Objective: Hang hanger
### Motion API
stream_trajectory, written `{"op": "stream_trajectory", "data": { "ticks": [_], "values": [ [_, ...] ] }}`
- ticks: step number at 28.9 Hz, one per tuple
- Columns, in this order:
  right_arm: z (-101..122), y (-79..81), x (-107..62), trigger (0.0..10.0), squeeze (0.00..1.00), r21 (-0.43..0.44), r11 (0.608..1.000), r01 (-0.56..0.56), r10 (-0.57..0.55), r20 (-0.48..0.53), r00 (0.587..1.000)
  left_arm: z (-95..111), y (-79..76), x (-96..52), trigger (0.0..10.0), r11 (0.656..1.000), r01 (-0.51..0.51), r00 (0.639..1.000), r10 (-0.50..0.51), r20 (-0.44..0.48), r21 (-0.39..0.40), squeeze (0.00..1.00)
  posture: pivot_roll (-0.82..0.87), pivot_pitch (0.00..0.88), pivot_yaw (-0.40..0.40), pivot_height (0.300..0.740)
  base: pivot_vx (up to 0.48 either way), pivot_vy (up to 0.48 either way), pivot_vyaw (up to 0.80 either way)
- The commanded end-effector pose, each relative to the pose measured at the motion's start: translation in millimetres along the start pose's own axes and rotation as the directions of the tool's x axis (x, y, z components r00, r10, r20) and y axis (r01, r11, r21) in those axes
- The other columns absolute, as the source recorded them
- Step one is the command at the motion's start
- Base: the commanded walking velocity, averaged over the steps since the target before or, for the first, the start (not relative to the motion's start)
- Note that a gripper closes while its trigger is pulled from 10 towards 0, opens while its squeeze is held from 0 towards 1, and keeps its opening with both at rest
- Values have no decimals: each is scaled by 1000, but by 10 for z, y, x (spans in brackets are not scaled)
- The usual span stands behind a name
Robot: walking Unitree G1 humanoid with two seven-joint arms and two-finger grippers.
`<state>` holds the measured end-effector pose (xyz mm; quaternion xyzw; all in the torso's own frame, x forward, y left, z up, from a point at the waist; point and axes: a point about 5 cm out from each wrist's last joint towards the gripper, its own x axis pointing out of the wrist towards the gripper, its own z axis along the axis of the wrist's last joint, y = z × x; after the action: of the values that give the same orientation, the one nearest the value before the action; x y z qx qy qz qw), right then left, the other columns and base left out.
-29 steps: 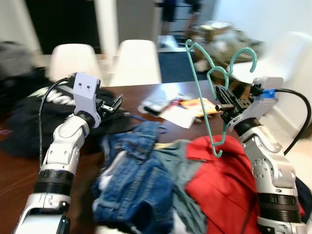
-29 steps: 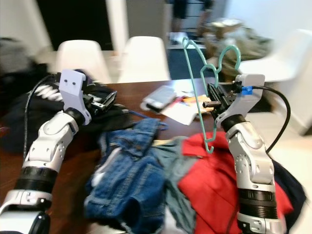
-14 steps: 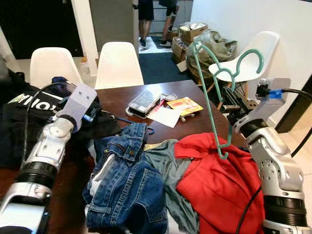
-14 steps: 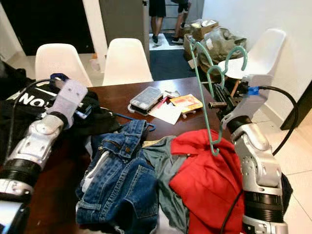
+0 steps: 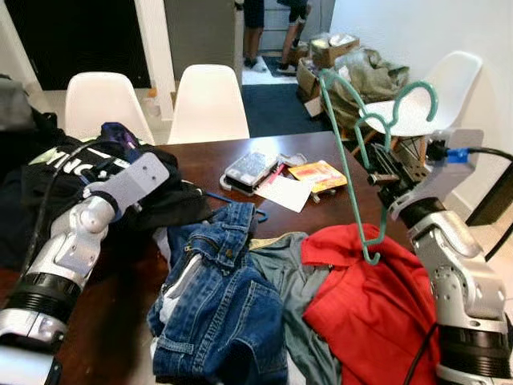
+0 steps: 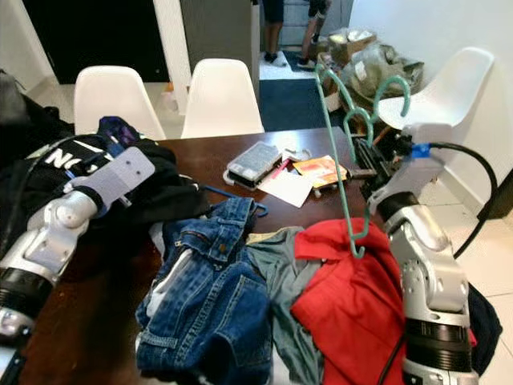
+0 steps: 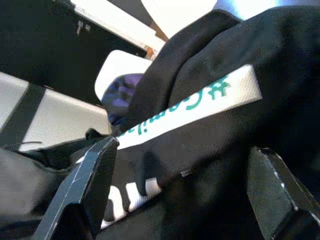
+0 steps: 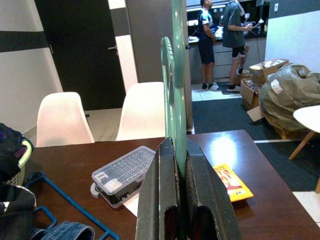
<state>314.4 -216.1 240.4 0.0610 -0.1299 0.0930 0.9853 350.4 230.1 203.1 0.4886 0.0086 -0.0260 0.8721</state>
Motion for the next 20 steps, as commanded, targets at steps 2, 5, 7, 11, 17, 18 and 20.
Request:
{"op": "stream_trajectory", "data": {
  "ticks": [2, 5, 7, 11, 17, 18, 20],
  "values": [
    [18, -7, -21, 10000, 0, 1, 1000, 0, 0, 1, 1000, -25, 7, -81, 10000, 999, 19, 1000, -18, -21, 40, 0, -99, 0, 0, 740, 0, 0, 0],
    [8, 4, -14, 10000, 0, 2, 1000, -5, 5, -4, 1000, -32, -16, -148, 10000, 998, 35, 999, -34, -25, 53, 0, -91, 0, -2, 740, 0, 0, 0],
    [1, 14, -7, 10000, 0, 5, 1000, -10, 10, -6, 1000, -35, -32, -197, 10000, 997, 46, 999, -45, -31, 55, 0, -84, 0, -2, 740, 0, 0, 0],
    [-9, 32, 3, 10000, 0, 12, 1000, -16, 16, -7, 1000, -53, -42, -323, 10000, 997, 48, 998, -45, -47, 64, 0, -74, 0, -1, 740, 0, 0, 0],
    [-11, 34, 2, 10000, 0, 15, 1000, -15, 15, -8, 1000, -66, -27, -395, 10000, 997, 39, 997, -34, -75, 70, 0, -72, 0, -1, 740, 0, 0, 0],
    [-11, 34, 2, 10000, 0, 15, 1000, -15, 15, -8, 1000, -66, -27, -395, 10000, 997, 39, 997, -34, -75, 70, 0, -72, 0, -1, 740, 0, 0, 0],
    [-12, 30, -1, 10000, 0, 15, 1000, -14, 14, -7, 1000, -141, -17, -395, 10000, 997, 30, 995, -23, -100, 71, 0, -75, 0, -1, 740, 0, 0, 0]
  ]
}}
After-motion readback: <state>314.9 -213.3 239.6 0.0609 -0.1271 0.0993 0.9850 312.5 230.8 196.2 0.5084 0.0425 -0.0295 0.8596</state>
